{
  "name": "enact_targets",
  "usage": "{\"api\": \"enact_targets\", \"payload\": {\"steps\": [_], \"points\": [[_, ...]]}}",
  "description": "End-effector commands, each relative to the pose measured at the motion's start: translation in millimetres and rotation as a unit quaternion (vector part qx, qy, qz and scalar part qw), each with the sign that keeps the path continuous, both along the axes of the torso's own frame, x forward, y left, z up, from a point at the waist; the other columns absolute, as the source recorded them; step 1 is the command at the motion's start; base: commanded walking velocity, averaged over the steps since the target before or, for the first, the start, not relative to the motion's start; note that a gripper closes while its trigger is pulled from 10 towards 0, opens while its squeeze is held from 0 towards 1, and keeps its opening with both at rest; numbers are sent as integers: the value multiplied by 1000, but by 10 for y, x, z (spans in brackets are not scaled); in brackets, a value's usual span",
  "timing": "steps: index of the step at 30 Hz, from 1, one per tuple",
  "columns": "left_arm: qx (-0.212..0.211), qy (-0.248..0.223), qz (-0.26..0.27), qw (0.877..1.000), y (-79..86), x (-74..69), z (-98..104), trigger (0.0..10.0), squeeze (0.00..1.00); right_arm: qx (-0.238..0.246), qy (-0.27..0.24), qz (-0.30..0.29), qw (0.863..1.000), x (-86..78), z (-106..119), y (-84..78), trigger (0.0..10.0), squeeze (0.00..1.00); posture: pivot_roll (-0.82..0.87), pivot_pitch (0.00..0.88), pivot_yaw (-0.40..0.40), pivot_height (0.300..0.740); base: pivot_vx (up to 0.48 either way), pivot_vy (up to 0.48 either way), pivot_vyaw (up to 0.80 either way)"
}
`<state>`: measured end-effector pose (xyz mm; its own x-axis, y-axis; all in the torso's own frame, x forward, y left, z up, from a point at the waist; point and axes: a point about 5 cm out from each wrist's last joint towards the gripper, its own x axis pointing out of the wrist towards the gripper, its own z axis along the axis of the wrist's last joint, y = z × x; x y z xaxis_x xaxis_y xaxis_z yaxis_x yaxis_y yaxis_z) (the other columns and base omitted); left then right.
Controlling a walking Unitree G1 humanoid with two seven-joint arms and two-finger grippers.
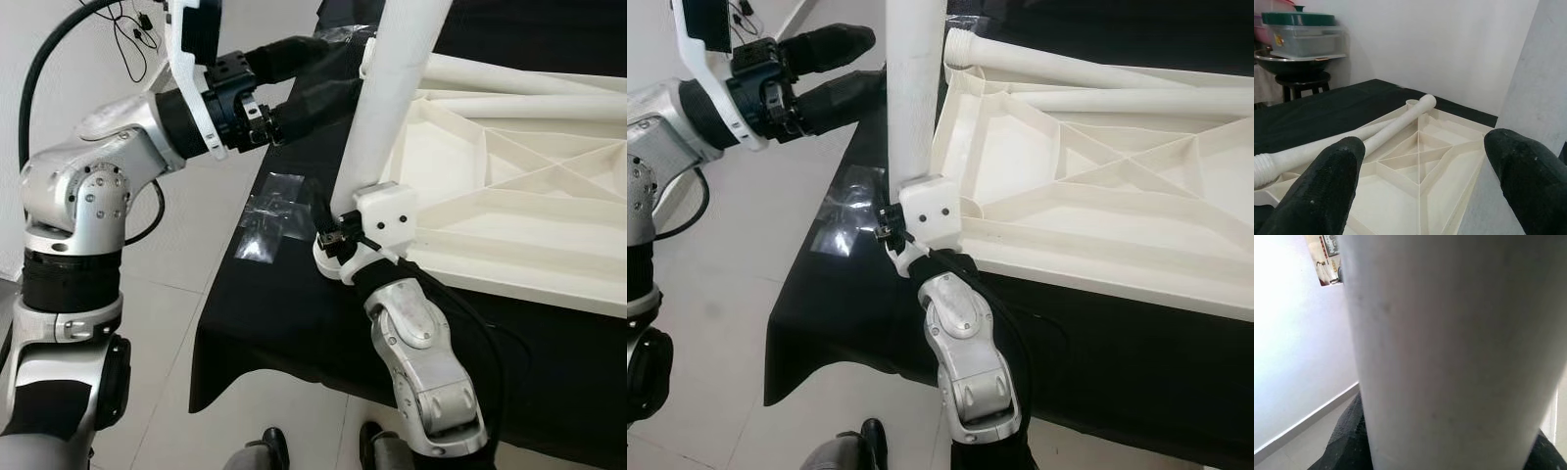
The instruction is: Building children table
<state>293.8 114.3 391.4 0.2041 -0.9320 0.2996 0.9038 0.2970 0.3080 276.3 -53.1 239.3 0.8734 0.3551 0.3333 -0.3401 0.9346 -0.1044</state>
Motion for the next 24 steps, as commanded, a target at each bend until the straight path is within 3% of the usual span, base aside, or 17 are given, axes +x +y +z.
{"api": "enact_targets", "payload": {"steps": [1,7,9,12,14,24], "points": [[31,-54,-92,994,-89,-279,182,10000,0,-69,130,58,987,24,-541,275,10000,0,27,307,127,740,0,0,0],[38,-61,-104,992,-24,-349,240,10000,0,-70,129,59,987,30,-544,274,10000,0,27,307,127,740,0,0,0],[67,-72,-140,985,27,-483,210,10000,0,-79,126,67,987,34,-558,284,10000,0,26,296,118,740,0,0,0],[83,-77,-155,981,36,-534,186,10000,0,-82,125,70,986,32,-561,294,10000,0,25,295,117,740,0,0,0],[115,-85,-172,975,44,-579,146,10000,0,-84,123,74,986,25,-565,311,10000,0,17,289,118,740,0,0,0],[157,-105,-150,971,155,-586,102,10000,0,-86,124,76,986,20,-574,308,10000,0,18,289,115,740,0,0,0]]}}
